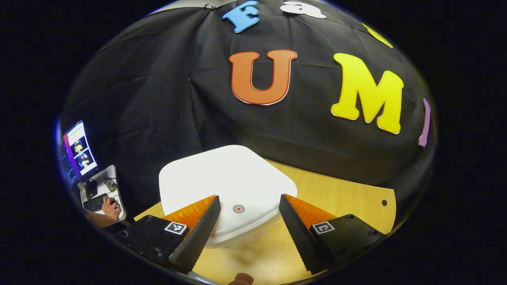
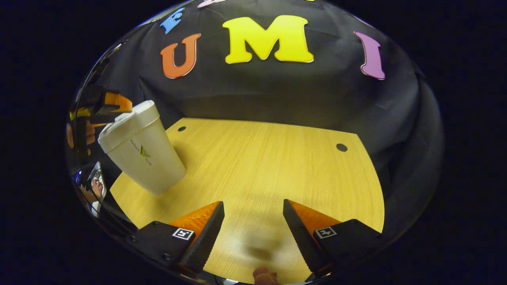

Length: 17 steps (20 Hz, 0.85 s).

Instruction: Press the lid of the desktop garbage bin to open it, pick up the crumpled paper on the desktop and throw it into the bin, then pick up the pop can on the desktop and drop it into the bin, and finally close the garbage bin lid.

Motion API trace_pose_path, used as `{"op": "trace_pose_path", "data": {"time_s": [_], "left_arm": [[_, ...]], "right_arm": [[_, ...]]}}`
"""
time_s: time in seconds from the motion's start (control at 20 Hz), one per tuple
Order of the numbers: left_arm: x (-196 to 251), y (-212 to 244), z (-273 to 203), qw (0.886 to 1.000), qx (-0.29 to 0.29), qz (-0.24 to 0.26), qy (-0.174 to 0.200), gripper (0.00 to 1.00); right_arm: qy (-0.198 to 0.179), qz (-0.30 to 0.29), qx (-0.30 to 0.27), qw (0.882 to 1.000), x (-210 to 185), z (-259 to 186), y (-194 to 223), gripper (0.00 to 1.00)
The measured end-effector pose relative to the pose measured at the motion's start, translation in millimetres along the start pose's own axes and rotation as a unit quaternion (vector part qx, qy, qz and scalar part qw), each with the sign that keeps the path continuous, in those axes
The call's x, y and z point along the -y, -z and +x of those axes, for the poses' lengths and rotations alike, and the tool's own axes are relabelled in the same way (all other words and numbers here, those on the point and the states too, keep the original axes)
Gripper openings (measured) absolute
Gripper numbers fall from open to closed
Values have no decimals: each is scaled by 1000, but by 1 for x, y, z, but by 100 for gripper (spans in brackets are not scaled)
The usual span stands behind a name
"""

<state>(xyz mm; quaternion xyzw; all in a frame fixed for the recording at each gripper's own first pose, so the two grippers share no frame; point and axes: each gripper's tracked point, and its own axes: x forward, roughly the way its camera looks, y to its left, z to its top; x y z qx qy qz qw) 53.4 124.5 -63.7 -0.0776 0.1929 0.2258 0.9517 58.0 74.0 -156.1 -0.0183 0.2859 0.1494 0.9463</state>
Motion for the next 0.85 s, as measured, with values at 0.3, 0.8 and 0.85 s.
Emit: {"op": "trace_pose_path", "data": {"time_s": [0.3, 0.8, 0.85], "left_arm": [[48, 22, -42, 994, 13, 66, 92, 99], [87, 3, -131, 957, 145, 130, 216, 98], [80, 1, -134, 956, 150, 130, 217, 97]], "right_arm": [[68, 53, 78, 993, 35, -37, -58, 94], [160, -5, 267, 950, 23, -159, -146, 94], [161, -4, 278, 947, 14, -170, -147, 93]]}}
